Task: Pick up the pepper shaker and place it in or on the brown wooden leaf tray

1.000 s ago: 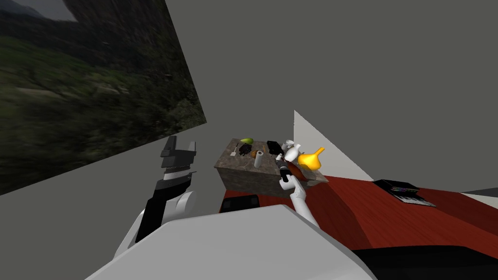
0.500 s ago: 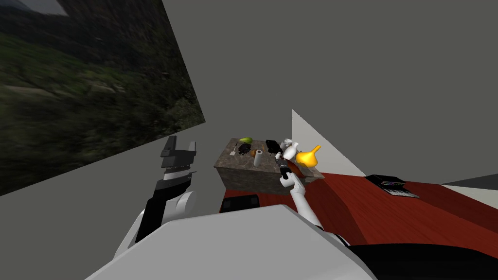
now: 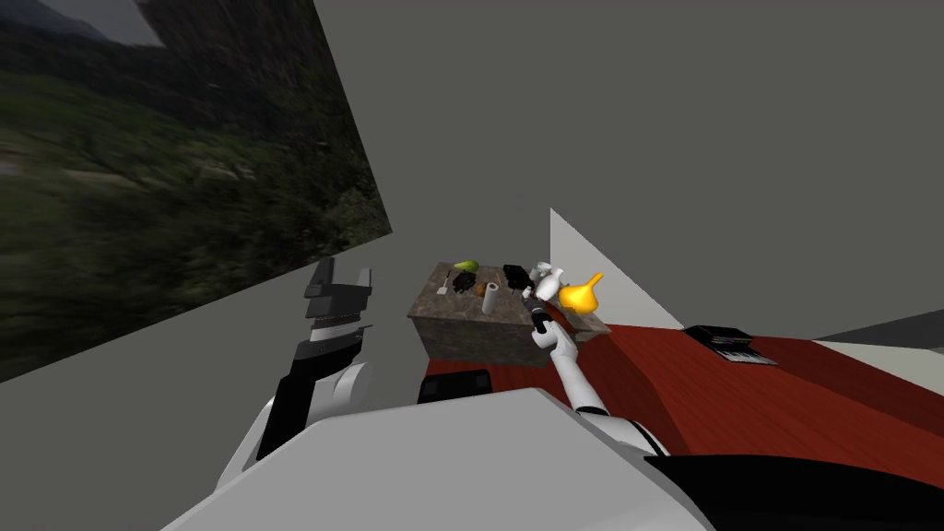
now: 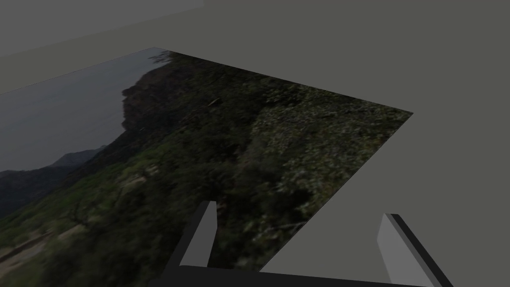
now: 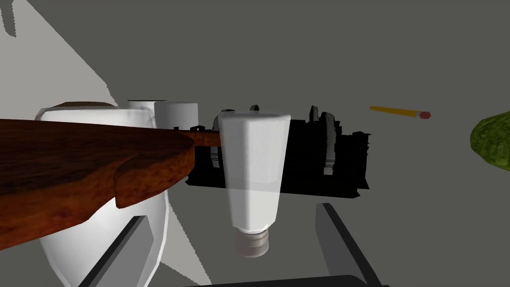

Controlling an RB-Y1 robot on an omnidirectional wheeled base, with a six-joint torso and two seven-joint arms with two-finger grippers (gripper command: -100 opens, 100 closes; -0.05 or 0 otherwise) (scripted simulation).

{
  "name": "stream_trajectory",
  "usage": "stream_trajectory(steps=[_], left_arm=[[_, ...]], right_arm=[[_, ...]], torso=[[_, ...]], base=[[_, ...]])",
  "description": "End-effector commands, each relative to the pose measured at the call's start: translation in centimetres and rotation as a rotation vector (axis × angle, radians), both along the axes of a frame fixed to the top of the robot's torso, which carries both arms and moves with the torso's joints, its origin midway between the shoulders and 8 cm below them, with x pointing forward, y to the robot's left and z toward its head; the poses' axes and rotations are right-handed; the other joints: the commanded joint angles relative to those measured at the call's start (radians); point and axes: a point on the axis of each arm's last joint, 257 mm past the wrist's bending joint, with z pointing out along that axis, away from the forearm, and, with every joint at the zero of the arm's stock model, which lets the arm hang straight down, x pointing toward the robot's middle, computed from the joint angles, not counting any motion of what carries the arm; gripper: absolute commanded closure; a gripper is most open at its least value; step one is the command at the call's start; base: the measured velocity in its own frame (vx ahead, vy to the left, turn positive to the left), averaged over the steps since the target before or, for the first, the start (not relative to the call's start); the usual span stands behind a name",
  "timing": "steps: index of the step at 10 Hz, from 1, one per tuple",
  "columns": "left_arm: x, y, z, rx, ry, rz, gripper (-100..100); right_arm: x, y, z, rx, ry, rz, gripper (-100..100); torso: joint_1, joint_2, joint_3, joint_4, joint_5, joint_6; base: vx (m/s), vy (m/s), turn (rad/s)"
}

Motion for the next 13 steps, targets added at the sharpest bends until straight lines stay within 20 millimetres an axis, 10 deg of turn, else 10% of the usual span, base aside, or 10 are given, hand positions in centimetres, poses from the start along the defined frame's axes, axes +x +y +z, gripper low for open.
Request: stream_trajectory(steps=[1, 3, 4, 5, 10, 11, 13], left_arm=[[0.0, 0.0, 0.0, 0.0, 0.0, 0.0, 0], [0.0, 0.0, 0.0, 0.0, 0.0, 0.0, 0], [0.0, 0.0, 0.0, 0.0, 0.0, 0.0, 0], [0.0, 0.0, 0.0, 0.0, 0.0, 0.0, 0], [0.0, 0.0, 0.0, 0.0, 0.0, 0.0, 0], [0.0, 0.0, 0.0, 0.0, 0.0, 0.0, 0], [0.0, 0.0, 0.0, 0.0, 0.0, 0.0, 0]], right_arm=[[0.8, -0.3, 0.3, -0.003, -0.002, 0.004, -100], [0.9, -0.4, 0.5, -0.005, -0.003, 0.006, -100], [1.0, -0.4, 0.5, -0.005, -0.003, 0.006, 0], [0.8, -1.4, 0.6, -0.007, -0.005, -0.021, -100], [0.5, -3.4, 0.8, -0.007, -0.007, -0.078, -100], [0.5, -3.5, 0.7, -0.008, -0.007, -0.079, 100], [0.6, -3.4, 0.7, -0.005, -0.008, -0.079, 100]], torso=[[0.0, 0.0, 0.0, 0.0, 0.0, 0.0], [-0.001, -0.002, -0.001, 0.0, 0.0, 0.0], [-0.002, -0.001, 0.0, 0.0, 0.0, 0.0], [-0.002, 0.0, 0.0, 0.0, -0.001, 0.0], [-0.005, 0.003, 0.002, 0.001, -0.001, 0.0], [-0.004, 0.002, 0.001, 0.0, -0.001, 0.001], [-0.003, 0.001, 0.0, 0.0, 0.0, 0.001]], base=[[0.036, 0.026, -0.018], [0.034, 0.012, -0.012], [0.0, 0.0, 0.0], [-0.016, -0.021, 0.18], [-0.029, -0.044, 0.148], [0.0, 0.0, 0.0], [0.0, 0.0, 0.0]])
